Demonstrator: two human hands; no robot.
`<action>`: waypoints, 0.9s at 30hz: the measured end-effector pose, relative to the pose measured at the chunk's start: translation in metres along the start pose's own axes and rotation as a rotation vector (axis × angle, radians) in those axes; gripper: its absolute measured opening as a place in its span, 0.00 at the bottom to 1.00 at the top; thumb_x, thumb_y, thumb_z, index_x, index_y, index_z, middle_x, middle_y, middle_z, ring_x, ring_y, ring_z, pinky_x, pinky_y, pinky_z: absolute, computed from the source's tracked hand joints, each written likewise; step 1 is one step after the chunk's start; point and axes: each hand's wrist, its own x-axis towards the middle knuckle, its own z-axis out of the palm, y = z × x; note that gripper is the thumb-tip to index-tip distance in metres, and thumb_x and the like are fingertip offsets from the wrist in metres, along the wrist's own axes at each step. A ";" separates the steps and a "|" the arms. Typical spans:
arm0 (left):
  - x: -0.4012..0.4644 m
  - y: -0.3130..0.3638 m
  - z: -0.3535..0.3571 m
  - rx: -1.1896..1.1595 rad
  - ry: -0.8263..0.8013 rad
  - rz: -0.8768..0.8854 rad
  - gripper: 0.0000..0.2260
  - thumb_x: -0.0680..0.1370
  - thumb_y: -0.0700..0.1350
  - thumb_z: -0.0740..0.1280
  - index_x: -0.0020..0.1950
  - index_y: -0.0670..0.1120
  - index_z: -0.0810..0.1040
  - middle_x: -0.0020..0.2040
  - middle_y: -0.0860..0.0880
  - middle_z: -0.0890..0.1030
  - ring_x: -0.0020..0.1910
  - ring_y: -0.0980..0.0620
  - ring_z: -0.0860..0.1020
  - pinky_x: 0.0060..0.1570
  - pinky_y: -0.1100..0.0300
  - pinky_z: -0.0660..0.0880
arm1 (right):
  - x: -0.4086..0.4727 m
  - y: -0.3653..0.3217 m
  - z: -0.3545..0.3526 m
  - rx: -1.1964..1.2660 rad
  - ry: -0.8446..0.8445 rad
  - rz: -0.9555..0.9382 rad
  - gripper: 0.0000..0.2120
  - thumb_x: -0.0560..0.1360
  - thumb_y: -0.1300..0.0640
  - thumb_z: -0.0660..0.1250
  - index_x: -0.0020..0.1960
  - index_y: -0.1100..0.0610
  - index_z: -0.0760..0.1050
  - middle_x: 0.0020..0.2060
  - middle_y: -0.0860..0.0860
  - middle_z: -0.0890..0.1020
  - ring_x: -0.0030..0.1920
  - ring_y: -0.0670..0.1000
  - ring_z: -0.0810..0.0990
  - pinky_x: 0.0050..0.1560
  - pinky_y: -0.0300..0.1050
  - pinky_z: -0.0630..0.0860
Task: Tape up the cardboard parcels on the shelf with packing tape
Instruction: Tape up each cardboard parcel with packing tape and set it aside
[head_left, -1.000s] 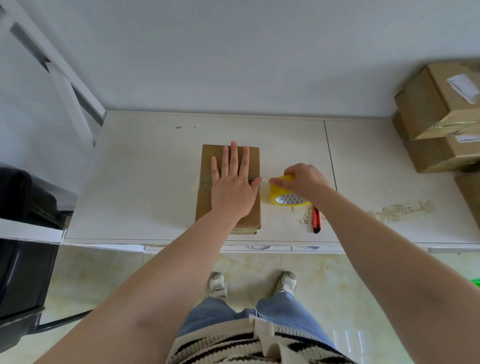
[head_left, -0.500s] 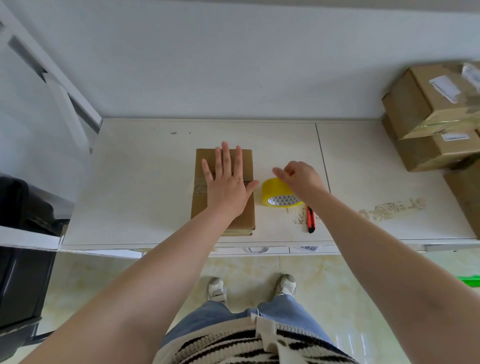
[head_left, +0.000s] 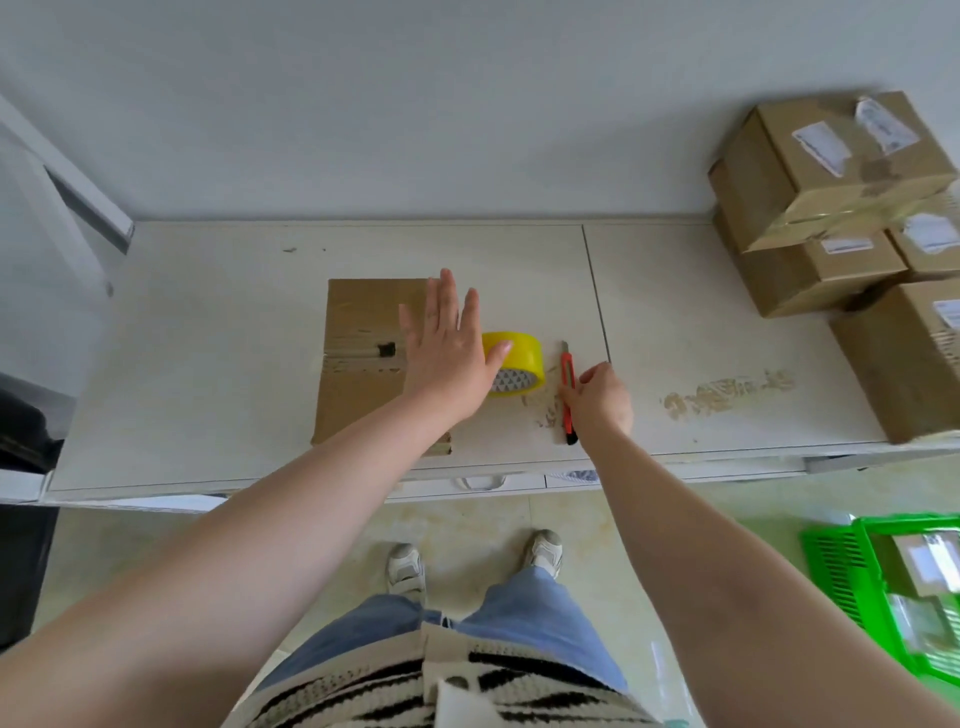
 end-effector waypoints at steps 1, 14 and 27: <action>0.000 -0.004 0.000 -0.017 0.015 -0.014 0.33 0.83 0.61 0.49 0.81 0.44 0.43 0.79 0.42 0.34 0.79 0.44 0.34 0.74 0.41 0.35 | 0.003 0.000 0.000 -0.015 -0.011 -0.002 0.09 0.79 0.55 0.67 0.54 0.59 0.72 0.45 0.52 0.77 0.45 0.55 0.78 0.41 0.50 0.75; -0.010 -0.054 0.009 0.025 0.127 -0.158 0.38 0.80 0.65 0.51 0.81 0.44 0.42 0.81 0.41 0.39 0.80 0.43 0.39 0.75 0.42 0.37 | -0.041 -0.117 -0.047 0.636 -0.190 -0.325 0.12 0.78 0.58 0.68 0.44 0.67 0.78 0.34 0.57 0.80 0.33 0.53 0.79 0.39 0.47 0.79; -0.007 -0.062 0.012 -0.012 0.106 -0.174 0.39 0.79 0.67 0.52 0.81 0.48 0.39 0.80 0.45 0.35 0.79 0.45 0.36 0.75 0.43 0.34 | -0.050 -0.105 -0.046 0.132 -0.498 -0.371 0.05 0.73 0.62 0.70 0.45 0.55 0.75 0.50 0.52 0.77 0.44 0.51 0.75 0.40 0.43 0.72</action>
